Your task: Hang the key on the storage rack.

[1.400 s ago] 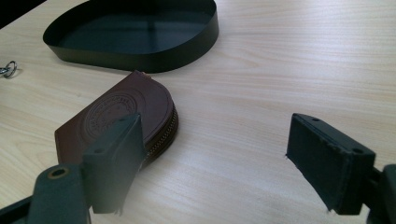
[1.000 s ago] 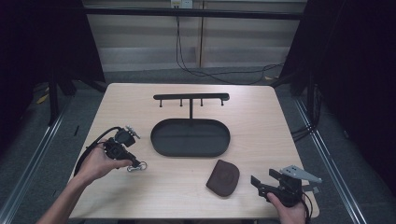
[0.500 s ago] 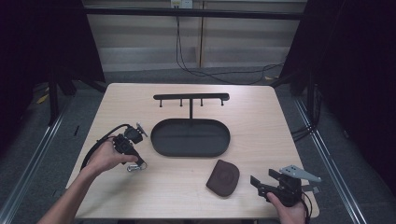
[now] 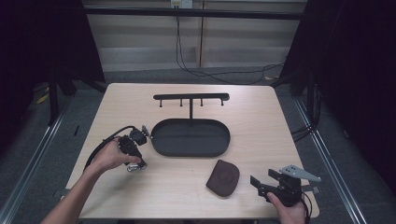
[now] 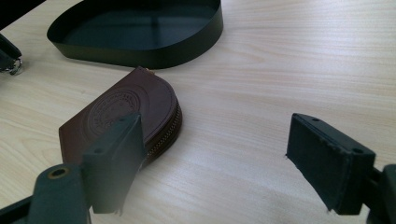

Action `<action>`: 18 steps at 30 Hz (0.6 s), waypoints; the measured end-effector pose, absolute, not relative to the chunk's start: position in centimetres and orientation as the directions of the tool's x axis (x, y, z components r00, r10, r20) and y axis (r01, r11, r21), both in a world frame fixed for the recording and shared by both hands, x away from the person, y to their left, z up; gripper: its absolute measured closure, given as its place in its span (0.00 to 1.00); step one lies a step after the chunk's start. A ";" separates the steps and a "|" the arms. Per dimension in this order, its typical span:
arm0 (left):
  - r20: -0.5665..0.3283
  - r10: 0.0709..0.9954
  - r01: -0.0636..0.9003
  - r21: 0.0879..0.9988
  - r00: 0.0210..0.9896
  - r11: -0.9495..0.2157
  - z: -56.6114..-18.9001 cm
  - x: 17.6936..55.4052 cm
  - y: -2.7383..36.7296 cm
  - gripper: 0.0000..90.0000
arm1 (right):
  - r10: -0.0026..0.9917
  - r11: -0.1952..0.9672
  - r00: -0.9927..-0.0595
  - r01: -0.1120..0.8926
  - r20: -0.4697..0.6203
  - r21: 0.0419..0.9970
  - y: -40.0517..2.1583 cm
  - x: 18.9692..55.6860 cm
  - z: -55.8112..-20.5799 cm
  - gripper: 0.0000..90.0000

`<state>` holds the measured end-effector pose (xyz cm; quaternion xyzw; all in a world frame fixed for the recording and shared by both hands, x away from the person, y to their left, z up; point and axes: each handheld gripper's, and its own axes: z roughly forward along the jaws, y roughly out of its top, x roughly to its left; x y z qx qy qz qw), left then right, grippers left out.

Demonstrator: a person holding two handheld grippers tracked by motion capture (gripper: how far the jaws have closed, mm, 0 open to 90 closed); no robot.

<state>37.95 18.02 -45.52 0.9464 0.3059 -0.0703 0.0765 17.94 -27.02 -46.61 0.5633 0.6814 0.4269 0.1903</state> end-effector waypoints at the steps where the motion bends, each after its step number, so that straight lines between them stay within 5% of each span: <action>1: -0.176 0.566 0.586 0.096 0.805 -0.804 -45.6 38.0 18.0 0.74 | 0.930 0.001 -0.293 0.605 0.222 0.796 -27.0 17.9 -46.6 0.21; 18: -0.146 0.547 0.561 0.081 0.824 -0.824 -46.4 37.8 17.3 0.85 | 0.931 0.006 -0.294 0.607 0.217 0.794 -27.0 18.0 -46.6 0.21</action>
